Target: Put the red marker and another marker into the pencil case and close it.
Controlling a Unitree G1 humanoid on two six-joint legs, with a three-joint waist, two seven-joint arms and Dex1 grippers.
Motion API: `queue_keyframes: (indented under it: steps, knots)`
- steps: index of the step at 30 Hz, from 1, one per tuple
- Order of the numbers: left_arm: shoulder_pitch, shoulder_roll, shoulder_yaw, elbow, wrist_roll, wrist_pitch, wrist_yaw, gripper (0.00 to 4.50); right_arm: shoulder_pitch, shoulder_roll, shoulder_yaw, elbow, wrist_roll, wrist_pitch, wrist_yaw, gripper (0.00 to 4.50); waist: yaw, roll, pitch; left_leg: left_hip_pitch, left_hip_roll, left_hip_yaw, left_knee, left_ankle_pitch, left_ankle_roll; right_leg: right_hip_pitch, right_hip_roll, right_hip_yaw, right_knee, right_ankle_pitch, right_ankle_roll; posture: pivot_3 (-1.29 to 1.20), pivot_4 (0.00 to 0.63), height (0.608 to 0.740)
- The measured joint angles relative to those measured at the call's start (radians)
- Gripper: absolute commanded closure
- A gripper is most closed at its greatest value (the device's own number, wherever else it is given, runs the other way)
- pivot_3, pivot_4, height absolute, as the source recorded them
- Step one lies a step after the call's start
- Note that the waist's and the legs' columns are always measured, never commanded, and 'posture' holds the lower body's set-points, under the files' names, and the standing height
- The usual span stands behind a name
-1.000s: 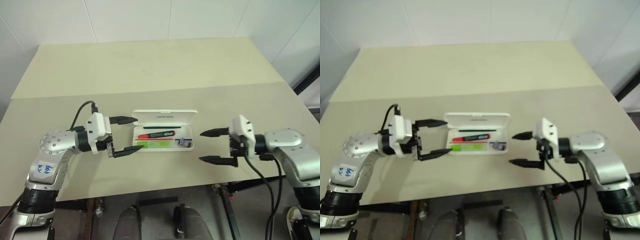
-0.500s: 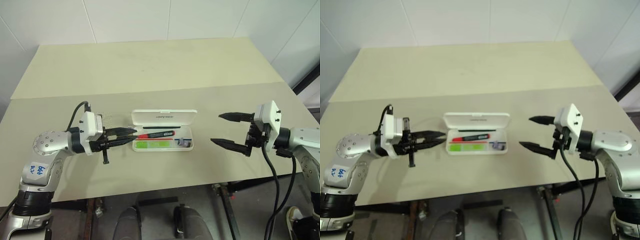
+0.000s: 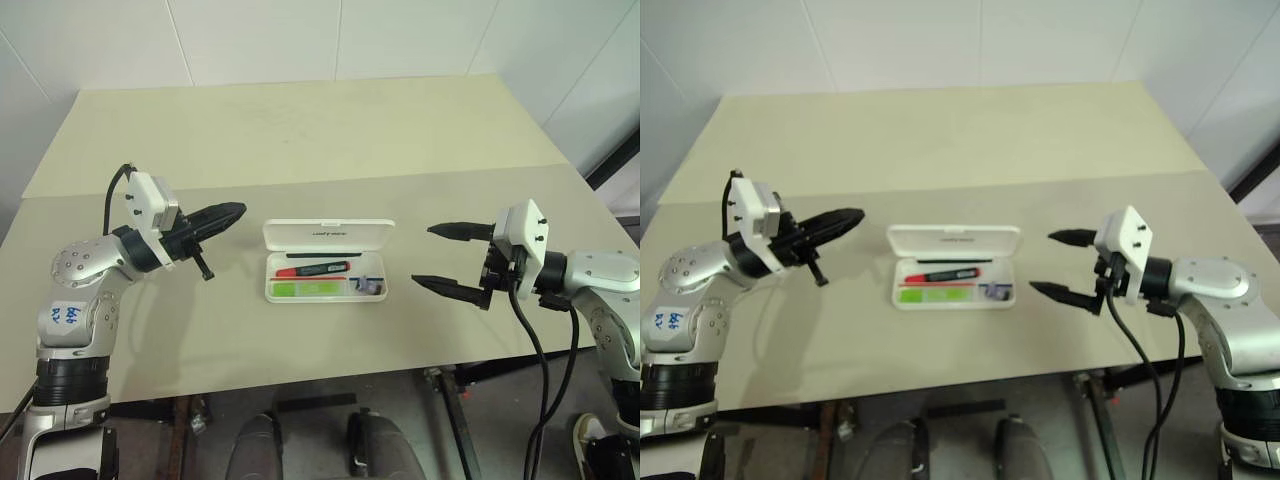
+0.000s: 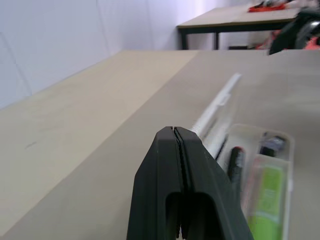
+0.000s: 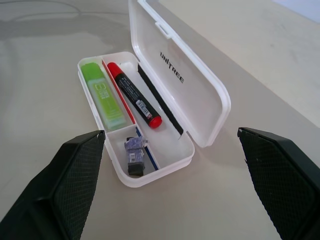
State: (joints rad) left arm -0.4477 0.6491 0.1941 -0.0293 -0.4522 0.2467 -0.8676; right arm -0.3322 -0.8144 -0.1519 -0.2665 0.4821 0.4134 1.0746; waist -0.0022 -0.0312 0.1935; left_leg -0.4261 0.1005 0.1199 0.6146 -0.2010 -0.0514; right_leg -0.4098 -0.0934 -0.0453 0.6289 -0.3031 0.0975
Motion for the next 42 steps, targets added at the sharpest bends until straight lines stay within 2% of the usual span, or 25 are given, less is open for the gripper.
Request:
queue_keyframes:
  steps: [6, 13, 19, 29, 35, 42]
  knots:
    - [-0.046, -0.036, -0.115, 0.094, 0.105, 0.003, 0.034, 4.46, -0.005, 0.007, 0.022, 0.000, 0.001, 0.000, -0.012, 0.00, 0.002, 0.000, 0.000, 0.000, 0.000, 0.000, 0.000, 0.000, 0.000, 0.000, 0.000, 0.000, 0.000, 0.000, 0.000, 0.00, 0.150, 0.740]
    - [-0.136, -0.082, -0.163, 0.209, 0.161, -0.012, 0.042, 4.46, -0.005, 0.007, 0.023, -0.003, 0.003, 0.000, -0.028, 0.00, 0.002, 0.000, 0.000, 0.000, 0.000, 0.000, 0.001, 0.000, 0.000, 0.000, 0.000, 0.000, 0.000, 0.000, 0.000, 0.00, 0.150, 0.740]
    - [-0.153, -0.088, -0.186, 0.243, 0.161, -0.051, -0.067, 4.46, 0.002, 0.007, 0.022, -0.009, 0.006, 0.001, -0.044, 0.00, 0.001, 0.000, 0.000, 0.000, 0.000, 0.000, 0.000, 0.000, 0.000, 0.000, 0.001, 0.000, 0.000, 0.000, 0.000, 0.00, 0.150, 0.740]
    - [-0.144, 0.000, -0.275, 0.199, 0.167, -0.068, -0.316, 4.46, 0.019, 0.007, 0.022, -0.022, 0.016, 0.001, -0.063, 0.00, 0.001, 0.000, 0.000, 0.000, 0.000, 0.000, 0.001, 0.000, 0.000, 0.000, 0.000, 0.000, 0.000, 0.000, 0.000, 0.00, 0.150, 0.740]
    - [-0.151, -0.011, -0.337, 0.202, 0.206, -0.052, -0.333, 4.46, 0.029, 0.009, 0.022, -0.045, 0.030, 0.001, -0.065, 0.00, 0.002, 0.000, 0.000, 0.000, 0.000, 0.000, 0.001, 0.000, 0.000, 0.000, 0.000, 0.000, 0.000, 0.000, 0.000, 0.00, 0.150, 0.740]
    - [-0.230, -0.056, -0.411, 0.259, 0.300, -0.048, -0.296, 4.46, 0.032, 0.021, 0.022, -0.046, 0.033, 0.001, -0.072, 0.00, 0.003, 0.000, 0.000, -0.001, 0.000, 0.000, 0.003, 0.000, 0.000, 0.000, 0.000, 0.000, 0.001, 0.000, 0.001, 0.00, 0.150, 0.740]
